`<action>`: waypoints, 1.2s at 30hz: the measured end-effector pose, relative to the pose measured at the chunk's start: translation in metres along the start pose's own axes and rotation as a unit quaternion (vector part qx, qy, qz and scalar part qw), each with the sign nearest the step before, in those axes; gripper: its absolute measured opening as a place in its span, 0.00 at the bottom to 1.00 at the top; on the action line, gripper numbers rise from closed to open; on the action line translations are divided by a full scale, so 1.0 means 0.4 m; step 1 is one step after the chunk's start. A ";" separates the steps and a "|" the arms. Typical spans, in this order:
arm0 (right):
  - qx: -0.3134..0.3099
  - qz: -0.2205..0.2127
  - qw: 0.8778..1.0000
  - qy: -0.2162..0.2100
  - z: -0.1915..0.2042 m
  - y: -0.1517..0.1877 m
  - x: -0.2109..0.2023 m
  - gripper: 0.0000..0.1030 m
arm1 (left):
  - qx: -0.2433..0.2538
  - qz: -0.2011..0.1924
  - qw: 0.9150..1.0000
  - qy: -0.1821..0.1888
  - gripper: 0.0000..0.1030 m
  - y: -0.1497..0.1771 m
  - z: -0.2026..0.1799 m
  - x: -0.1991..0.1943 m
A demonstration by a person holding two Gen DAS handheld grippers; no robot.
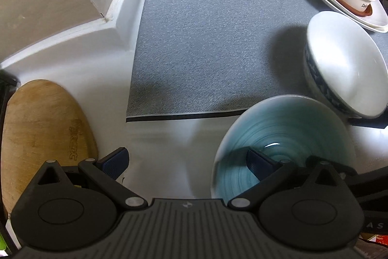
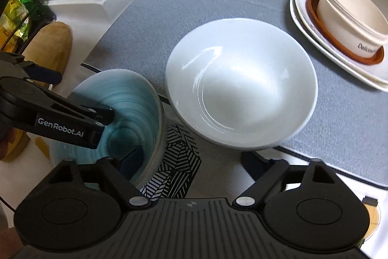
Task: Organize plates and bowls
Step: 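Close the left gripper on the teal bowl rim, then lift and carry the teal bowl with the left gripper over the stack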
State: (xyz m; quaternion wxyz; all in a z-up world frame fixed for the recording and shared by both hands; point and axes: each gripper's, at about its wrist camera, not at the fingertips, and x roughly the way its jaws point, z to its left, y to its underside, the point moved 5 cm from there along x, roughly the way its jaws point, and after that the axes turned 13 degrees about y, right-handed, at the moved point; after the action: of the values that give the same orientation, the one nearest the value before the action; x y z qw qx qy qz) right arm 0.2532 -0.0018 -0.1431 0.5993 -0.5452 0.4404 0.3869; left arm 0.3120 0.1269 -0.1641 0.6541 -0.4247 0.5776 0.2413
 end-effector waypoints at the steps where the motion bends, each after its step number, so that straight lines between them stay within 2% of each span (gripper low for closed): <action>1: -0.003 -0.003 1.000 0.002 0.002 -0.001 -0.002 0.74 | 0.001 -0.001 1.000 0.000 1.00 -0.003 0.001 -0.001; 3: -0.006 -0.004 1.000 0.002 0.002 -0.003 -0.003 0.71 | 0.005 -0.004 1.000 -0.001 1.00 -0.001 -0.002 -0.002; 6: -0.007 -0.008 1.000 -0.008 0.004 -0.005 -0.006 0.59 | 0.010 -0.007 1.000 0.012 0.97 0.003 -0.010 -0.004; 7: -0.007 -0.009 1.000 -0.013 0.008 -0.008 -0.006 0.52 | 0.011 -0.008 1.000 0.016 0.94 0.002 -0.012 -0.007; 9: -0.005 -0.009 1.000 -0.017 0.018 -0.014 -0.004 0.48 | 0.012 -0.013 0.999 0.031 0.85 0.003 -0.018 -0.012; 10: -0.008 -0.010 1.000 -0.020 0.023 -0.016 -0.004 0.42 | 0.010 -0.014 0.999 0.041 0.77 0.003 -0.023 -0.017; 12: -0.008 -0.011 1.000 -0.027 0.029 -0.020 -0.003 0.39 | 0.006 -0.017 0.998 0.064 0.59 -0.004 -0.028 -0.023; 14: -0.004 -0.009 0.999 -0.036 0.026 -0.021 -0.005 0.32 | -0.006 -0.018 0.996 0.091 0.29 -0.005 -0.032 -0.030; 18: -0.003 -0.007 0.999 -0.047 0.036 -0.027 -0.006 0.18 | -0.020 -0.027 0.994 0.104 0.23 -0.006 -0.031 -0.045; 26: 0.022 0.010 0.997 -0.071 0.022 -0.039 -0.009 0.13 | -0.010 -0.032 0.995 0.098 0.19 -0.008 -0.027 -0.059; 36: 0.011 -0.005 0.997 -0.077 0.037 -0.051 -0.042 0.11 | -0.005 -0.070 0.995 0.074 0.18 -0.014 -0.014 -0.134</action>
State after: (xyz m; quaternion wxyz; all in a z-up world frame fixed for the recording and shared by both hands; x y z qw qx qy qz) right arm 0.2688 0.0111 -0.1206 0.6393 -0.5091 0.3950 0.4197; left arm 0.3019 0.1287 -0.1109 0.6230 -0.4839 0.5919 0.1653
